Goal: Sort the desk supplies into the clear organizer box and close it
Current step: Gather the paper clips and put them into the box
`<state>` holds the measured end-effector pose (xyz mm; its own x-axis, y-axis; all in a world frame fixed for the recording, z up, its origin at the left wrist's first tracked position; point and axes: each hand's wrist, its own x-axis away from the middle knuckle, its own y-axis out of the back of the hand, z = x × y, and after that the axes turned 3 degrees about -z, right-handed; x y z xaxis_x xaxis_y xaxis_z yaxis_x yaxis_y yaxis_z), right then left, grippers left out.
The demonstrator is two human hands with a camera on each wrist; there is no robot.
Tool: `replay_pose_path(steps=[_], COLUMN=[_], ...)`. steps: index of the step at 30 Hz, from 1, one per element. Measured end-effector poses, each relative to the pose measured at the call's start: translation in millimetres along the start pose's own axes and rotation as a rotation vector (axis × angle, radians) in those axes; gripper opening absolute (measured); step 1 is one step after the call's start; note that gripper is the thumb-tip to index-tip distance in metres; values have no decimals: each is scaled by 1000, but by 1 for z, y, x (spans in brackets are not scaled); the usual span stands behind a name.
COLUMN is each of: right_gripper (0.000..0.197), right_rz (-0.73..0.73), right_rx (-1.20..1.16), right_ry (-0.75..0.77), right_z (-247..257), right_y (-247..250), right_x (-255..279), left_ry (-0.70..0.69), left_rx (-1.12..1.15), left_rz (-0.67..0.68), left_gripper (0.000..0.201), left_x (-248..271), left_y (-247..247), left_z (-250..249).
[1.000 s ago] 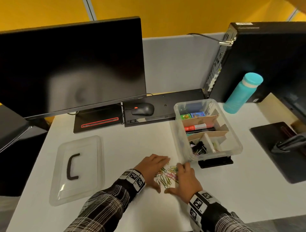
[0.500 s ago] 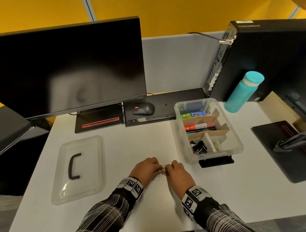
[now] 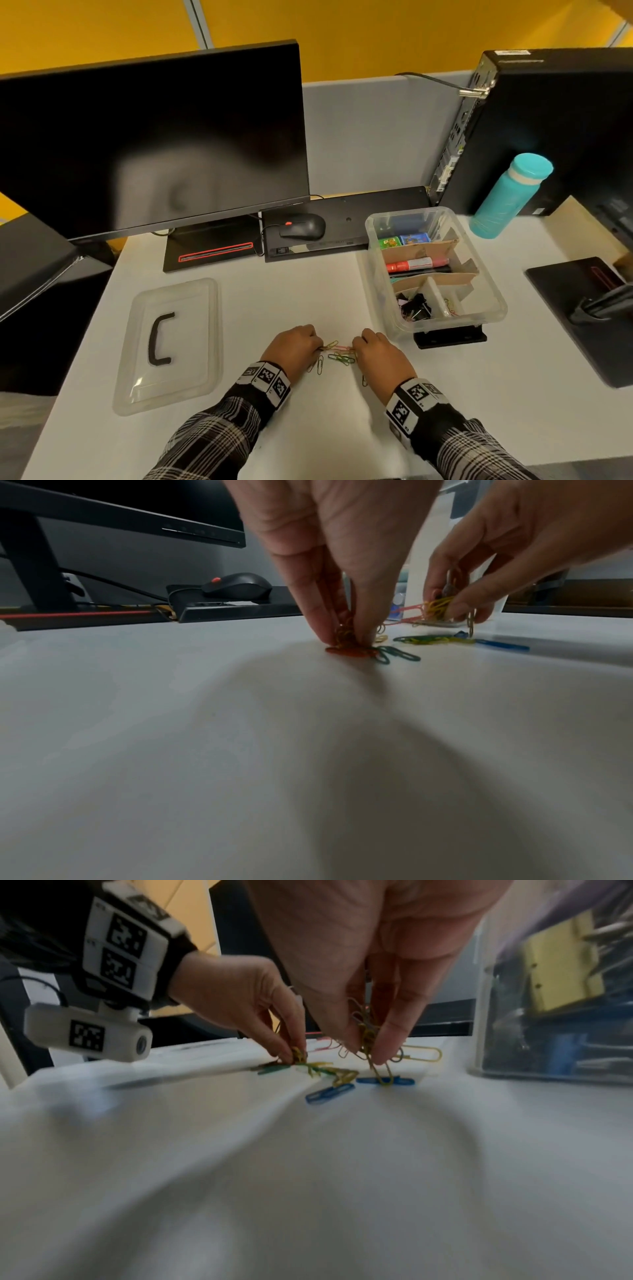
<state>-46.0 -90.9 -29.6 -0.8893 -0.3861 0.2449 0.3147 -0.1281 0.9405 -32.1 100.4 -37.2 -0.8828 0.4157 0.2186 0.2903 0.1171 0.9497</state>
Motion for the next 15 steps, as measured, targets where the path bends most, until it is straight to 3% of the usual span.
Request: replay_pose_path(steps=[4, 8, 15], right_gripper=[51, 16, 20], right_rz=[-113, -206, -392], right_rx=[-37, -123, -379], right_ry=[29, 86, 125], right_z=[2, 10, 11], right_y=[7, 31, 101], right_x=[2, 9, 41], left_ry=[76, 125, 154], left_rx=[60, 93, 128], left_rz=[-36, -25, 1], left_gripper=[27, 26, 20], left_x=[-1, -4, -3], left_y=[2, 4, 4], left_z=[0, -2, 2])
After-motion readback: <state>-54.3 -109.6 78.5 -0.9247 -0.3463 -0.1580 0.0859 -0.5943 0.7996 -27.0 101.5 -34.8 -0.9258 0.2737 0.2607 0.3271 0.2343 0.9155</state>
